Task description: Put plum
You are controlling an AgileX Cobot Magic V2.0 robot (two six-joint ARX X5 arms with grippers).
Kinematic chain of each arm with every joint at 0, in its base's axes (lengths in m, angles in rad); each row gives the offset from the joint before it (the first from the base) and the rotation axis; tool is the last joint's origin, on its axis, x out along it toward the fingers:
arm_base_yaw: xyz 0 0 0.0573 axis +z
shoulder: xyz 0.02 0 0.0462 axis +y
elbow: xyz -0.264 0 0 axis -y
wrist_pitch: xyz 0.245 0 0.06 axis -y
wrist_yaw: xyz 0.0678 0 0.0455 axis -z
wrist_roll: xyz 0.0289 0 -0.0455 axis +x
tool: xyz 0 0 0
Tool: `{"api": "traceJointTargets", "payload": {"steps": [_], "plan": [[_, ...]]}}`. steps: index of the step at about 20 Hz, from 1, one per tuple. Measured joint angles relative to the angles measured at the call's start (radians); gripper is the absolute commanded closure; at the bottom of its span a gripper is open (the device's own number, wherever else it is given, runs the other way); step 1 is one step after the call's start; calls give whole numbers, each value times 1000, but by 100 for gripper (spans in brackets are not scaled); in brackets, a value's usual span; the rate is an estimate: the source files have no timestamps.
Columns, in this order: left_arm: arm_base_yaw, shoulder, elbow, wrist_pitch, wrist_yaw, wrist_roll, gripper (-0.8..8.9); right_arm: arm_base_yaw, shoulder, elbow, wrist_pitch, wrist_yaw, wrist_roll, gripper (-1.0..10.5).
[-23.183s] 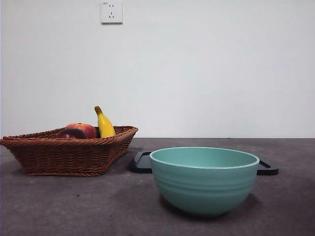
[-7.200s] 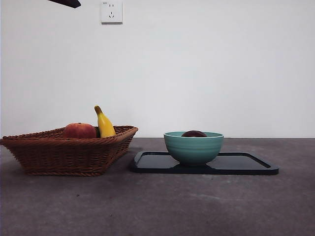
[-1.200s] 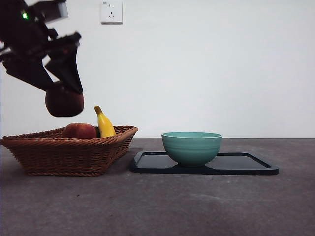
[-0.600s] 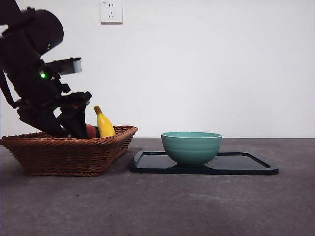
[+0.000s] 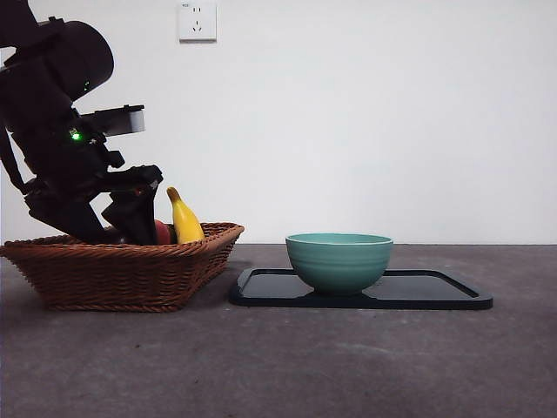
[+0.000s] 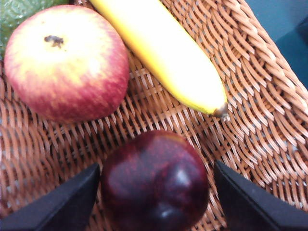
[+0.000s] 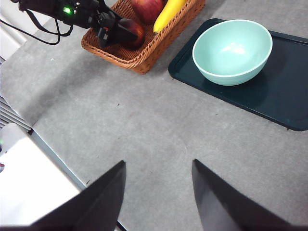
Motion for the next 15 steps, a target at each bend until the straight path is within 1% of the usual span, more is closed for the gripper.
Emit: {"api": "traceJointTargets", "payload": {"steps": [5, 9, 11, 15], "plan": [[0, -132, 6, -29, 0, -16, 431, 0, 0, 0, 0, 0, 0, 727], [-6, -278, 8, -127, 19, -24, 436, 0, 0, 0, 6, 0, 0, 727], [-13, -364, 8, -194, 69, -31, 436, 0, 0, 0, 12, 0, 0, 727], [-14, -536, 8, -319, 253, -58, 440, 0, 0, 0, 29, 0, 0, 727]]}}
